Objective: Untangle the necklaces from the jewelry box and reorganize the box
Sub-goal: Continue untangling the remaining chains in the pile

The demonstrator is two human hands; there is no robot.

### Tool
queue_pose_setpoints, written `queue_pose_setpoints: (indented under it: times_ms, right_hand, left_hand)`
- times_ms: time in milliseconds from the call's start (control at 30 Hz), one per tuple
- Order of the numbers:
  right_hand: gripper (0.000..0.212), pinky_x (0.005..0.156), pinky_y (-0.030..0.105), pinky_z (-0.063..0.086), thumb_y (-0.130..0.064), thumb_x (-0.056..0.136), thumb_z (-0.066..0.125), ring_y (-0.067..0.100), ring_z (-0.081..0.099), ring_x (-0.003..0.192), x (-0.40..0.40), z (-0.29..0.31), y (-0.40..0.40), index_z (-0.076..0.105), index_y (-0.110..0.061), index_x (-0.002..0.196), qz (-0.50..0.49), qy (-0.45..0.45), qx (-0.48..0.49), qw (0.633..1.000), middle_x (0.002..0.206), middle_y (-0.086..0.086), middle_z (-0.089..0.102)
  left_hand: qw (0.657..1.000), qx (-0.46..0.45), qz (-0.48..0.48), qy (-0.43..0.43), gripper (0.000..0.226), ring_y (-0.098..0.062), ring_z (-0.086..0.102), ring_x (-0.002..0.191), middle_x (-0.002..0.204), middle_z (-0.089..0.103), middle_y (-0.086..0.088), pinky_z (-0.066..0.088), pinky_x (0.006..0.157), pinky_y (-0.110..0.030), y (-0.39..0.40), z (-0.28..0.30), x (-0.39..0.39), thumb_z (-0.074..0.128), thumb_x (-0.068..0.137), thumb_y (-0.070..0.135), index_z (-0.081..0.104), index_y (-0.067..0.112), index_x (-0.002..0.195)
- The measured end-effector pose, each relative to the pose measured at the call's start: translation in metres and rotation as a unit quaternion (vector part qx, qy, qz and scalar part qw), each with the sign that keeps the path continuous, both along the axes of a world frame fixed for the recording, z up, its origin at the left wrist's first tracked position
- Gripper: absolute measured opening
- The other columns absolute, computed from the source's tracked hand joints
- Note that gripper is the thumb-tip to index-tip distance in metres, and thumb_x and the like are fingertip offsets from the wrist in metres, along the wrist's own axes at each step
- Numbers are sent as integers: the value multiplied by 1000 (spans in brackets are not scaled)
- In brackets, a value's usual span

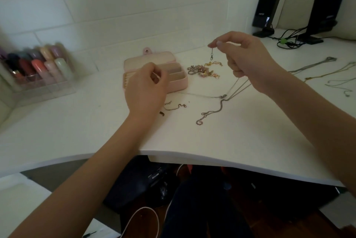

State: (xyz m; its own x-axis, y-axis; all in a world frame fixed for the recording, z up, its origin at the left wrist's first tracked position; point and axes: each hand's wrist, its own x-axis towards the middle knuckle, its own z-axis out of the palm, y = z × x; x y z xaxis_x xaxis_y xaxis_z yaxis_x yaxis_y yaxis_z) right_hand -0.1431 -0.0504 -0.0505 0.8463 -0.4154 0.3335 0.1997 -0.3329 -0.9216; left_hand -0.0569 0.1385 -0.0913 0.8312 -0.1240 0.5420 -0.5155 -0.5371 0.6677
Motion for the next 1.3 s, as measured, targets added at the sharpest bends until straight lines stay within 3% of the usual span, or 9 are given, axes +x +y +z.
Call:
queue_pose_setpoints:
  times_ms: [400,533,667,767,867,967,1067,1167,1300]
  right_hand:
    - [13,57,28,35,-29,90,58,11,41,48,4,-11,-14,71,-29,87,-101,48,-329,938,47,-6,42]
    - [13,55,27,31,-30,91,57,12,37,46,6,-13,-14,70,-28,88,-93,51,-339,935,45,-7,40]
    - [14,48,17,26,-21,94,58,8,25,42,6,-12,-11,71,-16,93,-27,5,-231,972,38,-10,30]
    - [14,46,13,27,-20,93,61,5,30,44,7,-12,0,73,-14,95,27,-4,-192,981,44,-8,40]
    - [12,45,16,29,-19,90,65,11,38,52,8,-16,14,75,-16,96,88,-2,-187,978,67,26,54]
    - [10,48,14,30,-15,89,66,7,37,53,11,-20,24,74,-13,95,107,-9,-182,977,69,24,55]
    - [16,60,18,41,-22,88,68,13,51,66,13,-20,21,66,-14,101,87,-13,-178,980,80,11,67]
    - [28,79,30,52,-35,83,70,10,62,91,11,-17,5,63,-23,107,73,72,-220,970,100,-6,66]
    - [26,80,24,49,-31,78,76,11,58,95,9,-24,-15,72,-33,104,105,232,-349,902,108,-10,61]
  left_hand:
    - [997,58,49,-17,22,-24,41,108,99,37,0,33,78,-29,4,-4,11,47,95,33,61,15,96]
    - [997,77,27,-8,24,-19,38,97,97,40,0,30,83,-27,2,-3,8,50,91,36,65,18,87]
    - [995,23,-95,-9,12,-7,44,71,73,45,6,28,65,-20,-4,-5,2,63,85,26,61,19,76]
    - [975,-24,-220,35,12,0,41,53,58,42,11,32,56,-14,-8,-6,-5,71,81,28,64,26,89]
    - [957,-27,-279,72,26,-4,38,51,54,41,10,34,53,-18,-13,-6,-7,71,82,32,67,22,106]
    - [953,-35,-294,65,21,-8,41,51,51,45,10,38,56,-27,-15,-4,-4,66,88,28,70,13,101]
    - [955,-70,-284,39,18,-26,61,75,75,69,-4,49,72,-38,-13,-3,-3,57,93,25,72,19,88]
    - [964,-108,-243,28,32,5,54,59,58,61,22,38,60,-15,-10,0,0,47,99,18,65,28,75]
    - [964,-155,-214,38,36,11,50,53,50,56,27,33,57,-6,-9,2,-2,41,102,17,61,19,72]
